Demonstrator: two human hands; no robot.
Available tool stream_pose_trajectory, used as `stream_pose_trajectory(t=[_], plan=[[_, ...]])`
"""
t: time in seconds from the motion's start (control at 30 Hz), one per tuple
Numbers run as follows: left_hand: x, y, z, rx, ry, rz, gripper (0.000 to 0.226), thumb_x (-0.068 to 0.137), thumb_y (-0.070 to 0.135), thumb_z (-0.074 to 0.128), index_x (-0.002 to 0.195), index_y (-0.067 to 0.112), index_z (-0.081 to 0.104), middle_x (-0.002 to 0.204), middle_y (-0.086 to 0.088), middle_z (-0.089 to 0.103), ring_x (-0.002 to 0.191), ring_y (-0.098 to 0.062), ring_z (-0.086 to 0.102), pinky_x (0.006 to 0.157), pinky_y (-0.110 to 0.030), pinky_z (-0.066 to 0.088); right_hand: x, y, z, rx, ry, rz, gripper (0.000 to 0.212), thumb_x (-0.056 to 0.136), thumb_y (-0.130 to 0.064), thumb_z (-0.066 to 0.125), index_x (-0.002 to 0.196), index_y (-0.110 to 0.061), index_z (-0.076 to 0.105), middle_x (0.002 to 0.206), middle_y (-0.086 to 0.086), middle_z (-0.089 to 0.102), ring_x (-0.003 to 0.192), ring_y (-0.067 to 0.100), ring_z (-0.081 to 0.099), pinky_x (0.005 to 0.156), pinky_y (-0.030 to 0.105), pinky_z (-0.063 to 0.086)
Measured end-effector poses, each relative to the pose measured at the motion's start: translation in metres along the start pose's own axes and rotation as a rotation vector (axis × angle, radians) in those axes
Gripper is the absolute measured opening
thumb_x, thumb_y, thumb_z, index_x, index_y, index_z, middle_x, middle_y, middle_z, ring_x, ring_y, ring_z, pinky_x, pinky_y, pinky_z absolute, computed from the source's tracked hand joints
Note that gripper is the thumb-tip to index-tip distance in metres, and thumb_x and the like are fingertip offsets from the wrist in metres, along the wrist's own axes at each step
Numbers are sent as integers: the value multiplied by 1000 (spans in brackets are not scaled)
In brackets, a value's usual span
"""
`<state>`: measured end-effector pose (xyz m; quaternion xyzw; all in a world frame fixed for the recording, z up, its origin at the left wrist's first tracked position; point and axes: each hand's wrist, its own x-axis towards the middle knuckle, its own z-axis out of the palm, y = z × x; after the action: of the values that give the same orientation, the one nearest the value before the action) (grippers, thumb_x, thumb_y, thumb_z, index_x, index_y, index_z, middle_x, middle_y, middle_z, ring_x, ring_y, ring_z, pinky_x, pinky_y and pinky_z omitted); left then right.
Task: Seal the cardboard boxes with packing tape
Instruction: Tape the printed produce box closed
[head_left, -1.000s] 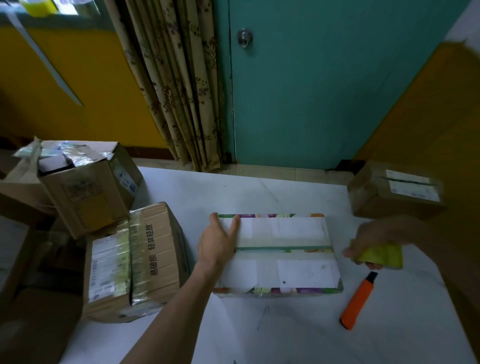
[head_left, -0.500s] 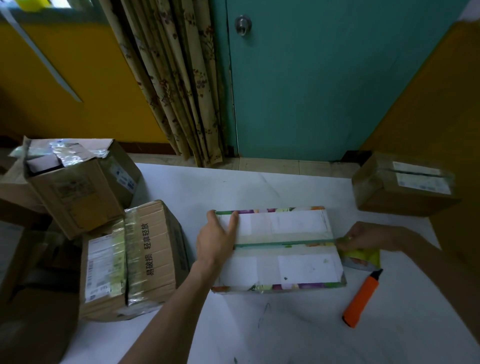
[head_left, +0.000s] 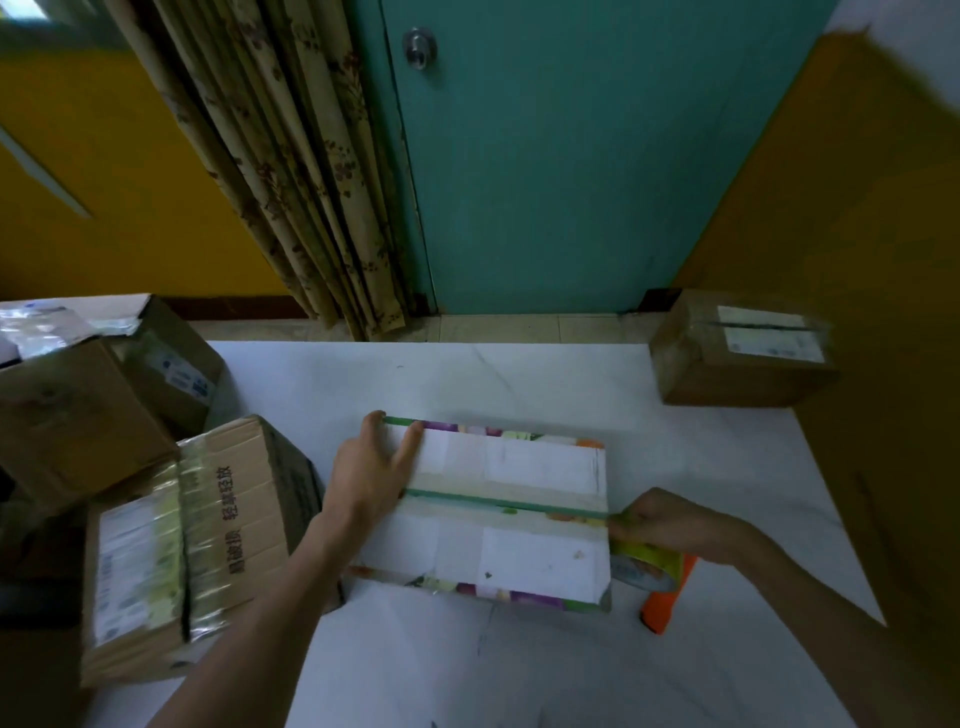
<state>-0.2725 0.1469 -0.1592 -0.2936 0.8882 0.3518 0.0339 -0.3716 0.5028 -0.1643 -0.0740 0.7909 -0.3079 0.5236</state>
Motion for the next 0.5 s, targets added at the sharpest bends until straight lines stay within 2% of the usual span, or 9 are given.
stream_pose_trajectory(t=[0.1,0.23,0.3,0.33,0.4,0.43,0.5], plan=[[2,-2,1,43,6,-13,71,96,67,45,145,17,37,107,-13,67,86,-27,68,82,-45,59,1,6,7,91,65,-32,45,84,-52,68,65,-11,71,70,1,70,63,2,61,60,17,47],[3,6,1,92,-88,-26,67,102,61,36,147,12,26,108,-16,66,86,-27,65,82,-44,56,-1,7,5,85,64,-23,55,80,-59,69,81,-5,77,81,5,75,72,7,66,65,20,51],[0,15,1,126,-86,-50,65,104,56,34,146,9,25,125,-21,60,99,-28,60,89,-46,52,-4,6,6,83,85,-26,63,73,-65,69,87,-4,78,87,7,76,76,9,68,70,21,55],[-2,19,4,193,-51,-57,65,104,55,33,149,8,23,139,-25,50,114,-33,55,100,-50,47,-5,5,7,85,92,-25,67,69,-67,70,90,-4,78,88,8,76,77,9,69,72,22,56],[-15,38,11,417,-1,7,66,107,49,30,158,11,14,164,-25,15,148,-44,21,120,-61,21,-8,5,9,91,107,-21,72,66,-70,69,91,-3,78,89,8,76,78,10,69,73,22,56],[-24,52,20,495,-1,106,65,107,47,29,161,14,10,168,-21,2,154,-43,5,122,-61,9,-9,6,9,85,117,-22,72,66,-71,68,90,-4,78,88,8,76,78,10,69,73,22,56],[-52,86,48,531,-79,403,63,106,50,28,161,22,12,169,-14,-2,155,-37,-6,123,-60,-2,-11,7,9,69,130,-38,71,71,-71,68,89,-3,77,86,9,76,78,13,70,71,22,55]])
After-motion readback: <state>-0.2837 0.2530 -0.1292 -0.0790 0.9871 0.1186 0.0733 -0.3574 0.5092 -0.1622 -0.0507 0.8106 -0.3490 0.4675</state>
